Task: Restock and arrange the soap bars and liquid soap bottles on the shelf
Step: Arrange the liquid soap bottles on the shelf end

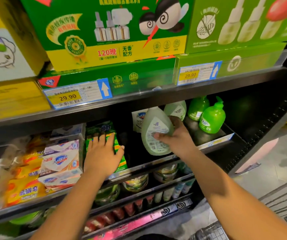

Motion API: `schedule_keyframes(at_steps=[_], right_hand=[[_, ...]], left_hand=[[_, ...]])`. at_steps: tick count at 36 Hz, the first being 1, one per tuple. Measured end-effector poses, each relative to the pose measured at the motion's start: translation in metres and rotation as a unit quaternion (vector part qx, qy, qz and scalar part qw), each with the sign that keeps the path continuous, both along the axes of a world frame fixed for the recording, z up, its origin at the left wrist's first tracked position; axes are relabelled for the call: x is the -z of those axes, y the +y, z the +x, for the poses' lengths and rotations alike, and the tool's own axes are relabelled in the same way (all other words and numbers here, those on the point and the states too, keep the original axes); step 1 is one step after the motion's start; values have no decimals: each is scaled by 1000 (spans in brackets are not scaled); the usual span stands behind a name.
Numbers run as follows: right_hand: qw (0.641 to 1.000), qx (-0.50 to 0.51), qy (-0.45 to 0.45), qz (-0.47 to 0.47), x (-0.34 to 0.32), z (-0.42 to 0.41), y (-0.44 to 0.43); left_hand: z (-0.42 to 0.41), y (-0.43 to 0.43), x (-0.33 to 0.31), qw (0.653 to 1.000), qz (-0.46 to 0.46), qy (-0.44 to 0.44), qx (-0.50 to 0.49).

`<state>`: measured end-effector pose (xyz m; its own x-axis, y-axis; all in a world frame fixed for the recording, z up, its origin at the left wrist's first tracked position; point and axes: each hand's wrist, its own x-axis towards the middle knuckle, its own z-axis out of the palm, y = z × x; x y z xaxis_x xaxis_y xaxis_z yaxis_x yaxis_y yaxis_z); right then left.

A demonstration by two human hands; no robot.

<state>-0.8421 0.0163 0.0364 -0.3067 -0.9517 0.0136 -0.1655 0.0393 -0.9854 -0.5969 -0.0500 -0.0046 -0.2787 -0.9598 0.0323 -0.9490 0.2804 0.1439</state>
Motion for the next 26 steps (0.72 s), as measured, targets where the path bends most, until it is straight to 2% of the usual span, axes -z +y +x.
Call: schedule_keyframes(at_steps=[4, 7, 12, 14, 17, 26], right_hand=[[999, -14, -26, 29, 14, 13, -18], [999, -14, 33, 30, 22, 17, -23], [997, -1, 75, 12, 35, 9, -23], [994, -16, 99, 33, 34, 7, -18], [981, -25, 185, 54, 37, -4, -13], [981, -21, 183, 56, 37, 10, -46]], left_hand=[[1, -2, 3, 1000, 1, 12, 0], [0, -1, 3, 1000, -1, 10, 4], [0, -1, 5, 1000, -8, -4, 9], [1, -1, 7, 1000, -20, -10, 14], [2, -1, 8, 999, -24, -23, 14], [2, 2, 7, 1000, -12, -18, 9]])
